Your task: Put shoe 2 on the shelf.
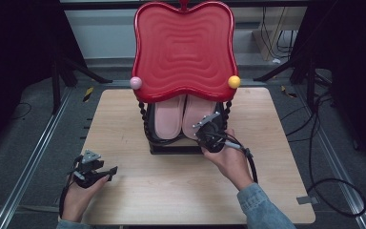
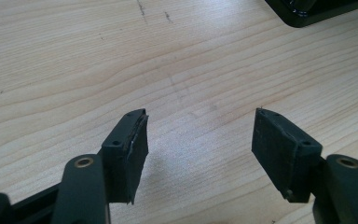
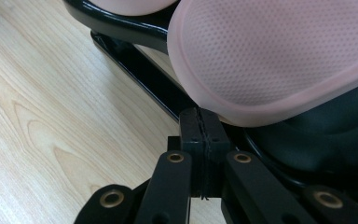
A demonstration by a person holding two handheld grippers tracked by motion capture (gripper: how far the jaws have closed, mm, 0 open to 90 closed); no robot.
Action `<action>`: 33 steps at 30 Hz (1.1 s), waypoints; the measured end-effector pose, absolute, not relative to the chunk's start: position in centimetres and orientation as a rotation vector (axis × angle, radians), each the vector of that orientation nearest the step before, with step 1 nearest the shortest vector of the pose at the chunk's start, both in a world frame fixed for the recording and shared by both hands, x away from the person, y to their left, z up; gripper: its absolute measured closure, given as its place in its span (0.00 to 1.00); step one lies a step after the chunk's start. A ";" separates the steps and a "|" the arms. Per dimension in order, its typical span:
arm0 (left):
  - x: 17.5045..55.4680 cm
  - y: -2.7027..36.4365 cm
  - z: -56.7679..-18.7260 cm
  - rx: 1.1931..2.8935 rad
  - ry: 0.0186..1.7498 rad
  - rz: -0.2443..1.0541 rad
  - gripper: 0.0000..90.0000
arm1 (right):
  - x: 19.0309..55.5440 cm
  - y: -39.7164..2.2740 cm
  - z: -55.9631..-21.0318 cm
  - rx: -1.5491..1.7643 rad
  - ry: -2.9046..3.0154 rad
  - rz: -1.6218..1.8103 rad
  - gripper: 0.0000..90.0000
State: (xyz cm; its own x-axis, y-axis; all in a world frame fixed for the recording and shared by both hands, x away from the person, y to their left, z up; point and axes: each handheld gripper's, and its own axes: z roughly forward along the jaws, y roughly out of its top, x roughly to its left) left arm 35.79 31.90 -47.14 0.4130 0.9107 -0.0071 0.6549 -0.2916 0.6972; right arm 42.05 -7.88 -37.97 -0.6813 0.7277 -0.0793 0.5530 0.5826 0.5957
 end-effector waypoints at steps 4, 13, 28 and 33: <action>35.8 31.9 -47.1 2.047 1.323 0.530 0.40 | 42.3 -7.7 -37.9 1.047 2.499 0.778 1.00; 35.8 31.9 -47.1 2.047 1.324 0.529 0.40 | 41.5 -8.1 -38.0 1.027 2.502 0.810 1.00; 36.0 31.6 -47.8 2.056 1.330 0.528 0.38 | 37.4 -12.3 -42.7 1.061 2.466 0.991 0.89; 36.2 31.5 -48.3 2.053 1.326 0.517 0.28 | 37.1 -14.8 -44.8 1.126 2.416 1.001 0.63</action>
State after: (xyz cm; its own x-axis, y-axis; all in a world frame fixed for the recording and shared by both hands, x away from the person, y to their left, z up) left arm 36.22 31.52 -48.32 0.4159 0.9093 -0.0125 0.6610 -0.2928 0.6909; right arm 37.08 -14.81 -44.80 -0.6510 0.7586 0.0262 0.5548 0.4519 0.6985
